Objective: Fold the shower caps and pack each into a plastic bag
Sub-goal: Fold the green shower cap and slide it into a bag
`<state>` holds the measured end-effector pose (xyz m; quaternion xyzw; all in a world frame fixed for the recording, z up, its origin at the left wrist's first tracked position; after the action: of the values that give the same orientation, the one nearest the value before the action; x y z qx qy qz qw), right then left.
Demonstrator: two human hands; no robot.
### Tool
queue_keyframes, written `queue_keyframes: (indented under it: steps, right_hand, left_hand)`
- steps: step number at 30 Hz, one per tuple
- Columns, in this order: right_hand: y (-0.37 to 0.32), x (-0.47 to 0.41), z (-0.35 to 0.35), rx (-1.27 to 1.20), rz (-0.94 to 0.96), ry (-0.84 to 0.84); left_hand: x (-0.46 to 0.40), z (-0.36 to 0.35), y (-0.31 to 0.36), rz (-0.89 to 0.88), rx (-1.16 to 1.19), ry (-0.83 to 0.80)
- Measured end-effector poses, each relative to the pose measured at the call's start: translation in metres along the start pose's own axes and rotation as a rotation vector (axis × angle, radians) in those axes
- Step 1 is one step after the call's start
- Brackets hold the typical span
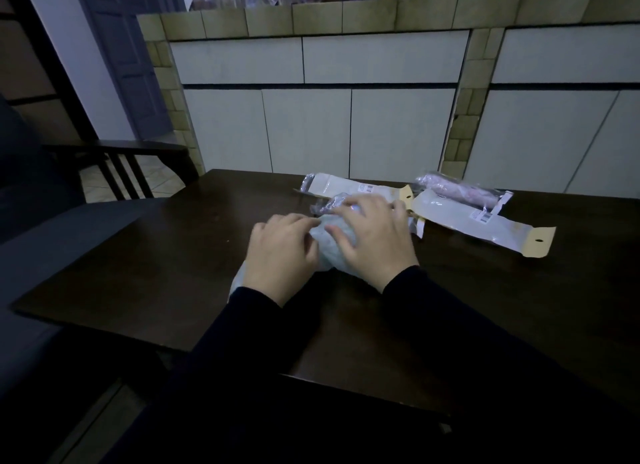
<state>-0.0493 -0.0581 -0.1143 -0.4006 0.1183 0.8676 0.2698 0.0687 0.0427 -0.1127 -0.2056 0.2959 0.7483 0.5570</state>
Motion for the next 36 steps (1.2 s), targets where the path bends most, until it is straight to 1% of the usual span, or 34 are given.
queue_keyframes:
  steps: [1, 2, 3, 5, 6, 7, 8, 9, 13, 15, 17, 19, 20, 21, 22, 23, 24, 25, 26, 27, 29, 30, 32, 34, 35, 36]
  right_hand:
    - [-0.006, 0.002, 0.000, -0.021, 0.048, -0.087]
    - [-0.009, 0.004, -0.001, -0.044, 0.053, -0.236]
    - [-0.008, 0.007, -0.004, -0.065, 0.028, -0.415]
    - [0.001, 0.011, -0.011, -0.099, -0.013, -0.724]
    - [0.006, 0.012, -0.014, -0.098, -0.009, -0.835]
    - [0.010, 0.013, -0.018, -0.083, 0.010, -0.904]
    - [0.012, 0.013, -0.020, -0.062, 0.031, -0.943]
    - [0.014, 0.013, -0.021, -0.052, 0.047, -0.963]
    - [0.021, 0.014, -0.020, -0.089, 0.094, -0.971]
    - [0.025, 0.015, -0.019, -0.150, 0.104, -0.972]
    - [0.026, 0.016, -0.016, -0.226, 0.129, -0.963]
    - [0.027, 0.017, -0.012, -0.253, 0.182, -0.919]
    - [0.026, 0.016, -0.011, -0.247, 0.205, -0.873]
    - [0.024, 0.016, -0.009, -0.243, 0.220, -0.808]
    - [0.020, 0.015, -0.007, -0.252, 0.229, -0.729]
    - [0.013, 0.014, -0.005, -0.277, 0.241, -0.639]
    - [0.004, 0.012, -0.003, -0.307, 0.253, -0.544]
    - [-0.007, 0.011, -0.001, -0.326, 0.251, -0.455]
    - [-0.019, 0.010, 0.001, -0.338, 0.231, -0.399]
    - [-0.030, 0.008, 0.002, -0.343, 0.197, -0.401]
    - [-0.043, 0.008, 0.000, -0.338, 0.106, -0.514]
    - [-0.045, 0.008, -0.003, -0.348, 0.053, -0.584]
    - [-0.047, 0.010, -0.005, -0.391, -0.026, -0.673]
    - [-0.051, 0.014, -0.005, -0.328, -0.003, -0.686]
    - [-0.055, 0.017, -0.004, -0.276, 0.042, -0.685]
    - [-0.058, 0.020, -0.004, -0.246, 0.089, -0.690]
  left_hand:
    - [0.000, -0.003, 0.005, 0.023, 0.026, -0.027]
    - [0.002, -0.007, 0.005, 0.047, 0.021, -0.073]
    - [0.004, -0.011, 0.002, 0.070, -0.004, -0.162]
    - [0.008, -0.023, -0.012, 0.092, -0.052, -0.447]
    - [0.009, -0.025, -0.018, 0.084, -0.056, -0.606]
    - [0.008, -0.025, -0.023, 0.078, -0.053, -0.724]
    - [0.008, -0.024, -0.027, 0.066, -0.057, -0.789]
    - [0.007, -0.023, -0.029, 0.052, -0.066, -0.819]
    - [0.010, -0.018, -0.030, 0.055, -0.057, -0.831]
    - [0.014, -0.013, -0.027, 0.053, -0.060, -0.843]
    - [0.018, -0.008, -0.024, 0.085, -0.057, -0.868]
    - [0.025, 0.001, -0.024, 0.132, -0.084, -0.906]
    - [0.029, 0.006, -0.025, 0.106, -0.159, -0.927]
    - [0.032, 0.011, -0.025, 0.103, -0.205, -0.889]
    - [0.034, 0.016, -0.025, 0.122, -0.195, -0.808]
    - [0.036, 0.020, -0.028, 0.174, -0.168, -0.749]
    - [0.036, 0.024, -0.029, 0.294, -0.106, -0.717]
    - [0.035, 0.026, -0.031, 0.410, -0.031, -0.698]
    - [0.033, 0.030, -0.029, 0.472, 0.012, -0.715]
    - [0.032, 0.032, -0.027, 0.494, 0.028, -0.703]
    - [0.031, 0.032, -0.021, 0.500, 0.016, -0.694]
    - [0.030, 0.032, -0.020, 0.499, -0.028, -0.683]
    - [0.028, 0.034, -0.016, 0.434, -0.245, -0.620]
    - [0.024, 0.034, -0.010, 0.333, -0.409, -0.499]
    - [0.021, 0.030, -0.007, 0.284, -0.412, -0.465]
    - [0.020, 0.027, -0.001, 0.231, -0.363, -0.449]
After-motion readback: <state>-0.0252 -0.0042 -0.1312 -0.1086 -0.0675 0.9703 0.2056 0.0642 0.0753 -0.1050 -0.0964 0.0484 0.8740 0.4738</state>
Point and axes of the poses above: each hand's wrist, its own x-axis away from the middle knuckle, its own z-axis out of the back of the hand, y = z × x, the point moved 1 cm from there along -x, towards the middle knuckle, and after that the axes turned 1 degree about -z, right-handed, at the moved point
